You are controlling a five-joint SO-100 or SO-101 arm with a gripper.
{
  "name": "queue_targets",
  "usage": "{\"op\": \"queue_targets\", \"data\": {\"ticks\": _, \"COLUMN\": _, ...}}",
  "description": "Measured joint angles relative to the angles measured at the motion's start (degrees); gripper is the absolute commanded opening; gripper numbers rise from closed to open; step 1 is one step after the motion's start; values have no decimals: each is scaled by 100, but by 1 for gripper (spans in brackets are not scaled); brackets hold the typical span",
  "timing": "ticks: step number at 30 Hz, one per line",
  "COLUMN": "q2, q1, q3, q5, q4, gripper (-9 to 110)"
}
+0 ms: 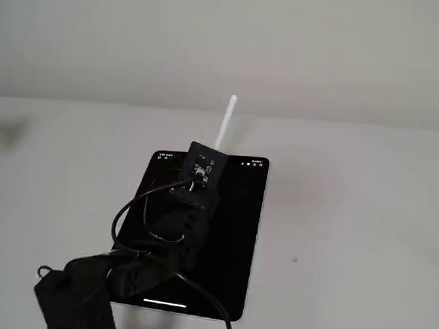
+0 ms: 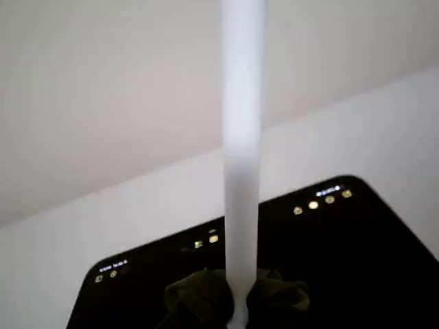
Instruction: Draw 2 dots in a circle representing the eyes of a stickman
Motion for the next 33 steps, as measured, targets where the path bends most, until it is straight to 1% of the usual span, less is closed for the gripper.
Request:
{"op": "queue_targets", "data": {"ticks": 12, "q2": -18, "q1": -79, "q3": 26, "q5": -237, "q4": -132, "gripper": 0}}
{"op": "queue_targets", "data": {"ticks": 33, "q2": -580, "q1": -202, "q3": 26, "q5": -642, "q4": -554, "gripper": 0}}
